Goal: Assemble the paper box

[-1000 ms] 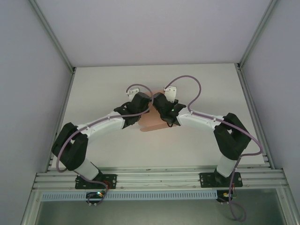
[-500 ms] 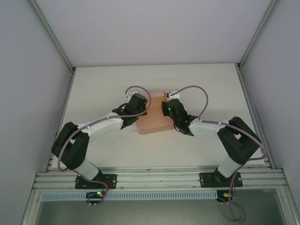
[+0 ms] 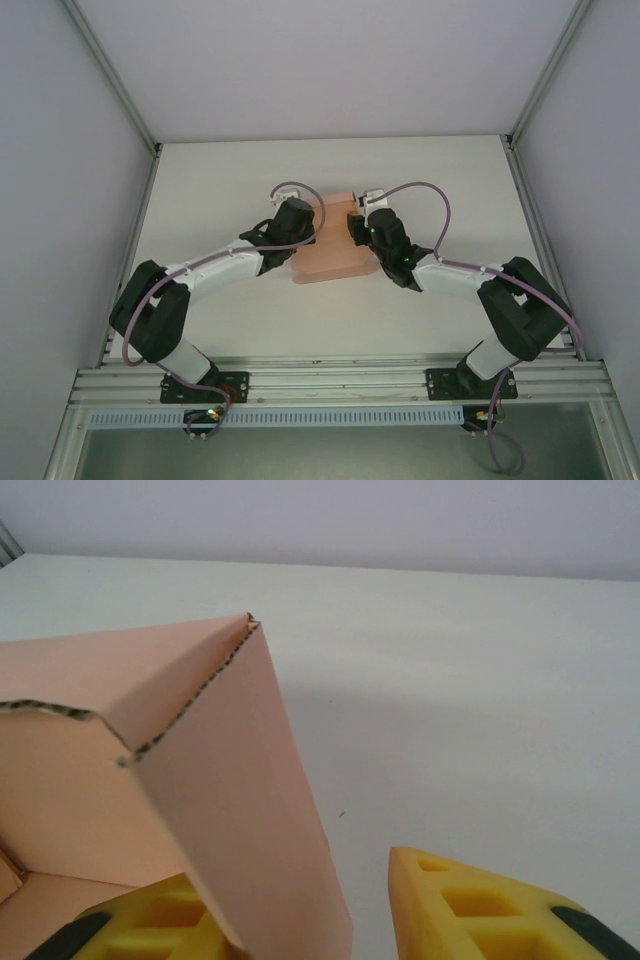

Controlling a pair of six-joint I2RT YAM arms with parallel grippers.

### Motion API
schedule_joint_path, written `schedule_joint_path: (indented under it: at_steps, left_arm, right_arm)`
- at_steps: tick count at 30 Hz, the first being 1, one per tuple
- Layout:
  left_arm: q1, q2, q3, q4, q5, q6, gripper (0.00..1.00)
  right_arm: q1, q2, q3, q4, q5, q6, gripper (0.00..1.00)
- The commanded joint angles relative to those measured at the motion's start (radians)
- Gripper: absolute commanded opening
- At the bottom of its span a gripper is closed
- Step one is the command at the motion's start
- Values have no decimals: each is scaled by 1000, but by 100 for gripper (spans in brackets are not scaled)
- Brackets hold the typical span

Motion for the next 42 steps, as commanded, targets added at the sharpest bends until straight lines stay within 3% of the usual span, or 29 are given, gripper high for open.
schedule_joint_path:
  at_steps: [1, 4, 10, 15, 16, 17, 20, 23, 26, 29, 31, 36, 38, 39, 42]
  left_arm:
    - [-6, -11, 31, -33, -20, 16, 0]
    - [-6, -6, 39, -33, -7, 15, 0]
    - [-6, 28, 84, -105, -35, -58, 0]
    - [20, 80, 157, -290, -208, -201, 0]
    - [29, 85, 158, -307, -220, -226, 0]
    - [38, 84, 152, -305, -216, -239, 0]
    - [54, 84, 147, -321, -211, -277, 0]
    - [53, 94, 172, -350, -215, -278, 0]
    - [50, 103, 179, -318, -188, -233, 0]
    - [43, 92, 143, -164, -88, -77, 0]
    - [39, 74, 119, -86, -21, 21, 0]
    - [70, 26, 96, -54, 61, 97, 0]
    - [82, 10, 92, -56, 92, 134, 0]
    - [85, 2, 91, -58, 101, 162, 0]
    - [92, -20, 91, -82, 110, 235, 0]
  right_arm:
    - [-7, -6, 13, 16, 44, -36, 35]
    - [-8, 31, 31, 22, 52, -41, 27]
    - [-3, 77, 25, 78, 169, 36, 1]
    - [25, 79, 43, -30, 438, 142, 0]
    - [31, 79, 54, -75, 408, 172, 0]
    - [35, 78, 62, -115, 552, 200, 0]
    - [35, 77, 93, -261, 662, 303, 0]
    - [35, 82, 106, -293, 674, 297, 0]
    - [35, 82, 78, -164, 565, 176, 0]
    - [32, 70, 30, 2, 305, 6, 11]
    - [32, 53, 36, -12, 179, -32, 22]
    - [27, -46, 44, -128, -122, -56, 80]
    - [27, -105, 23, -136, -211, -49, 95]
    - [28, -140, 9, -142, -246, -38, 100]
    - [27, -250, -43, -151, -283, -11, 100]
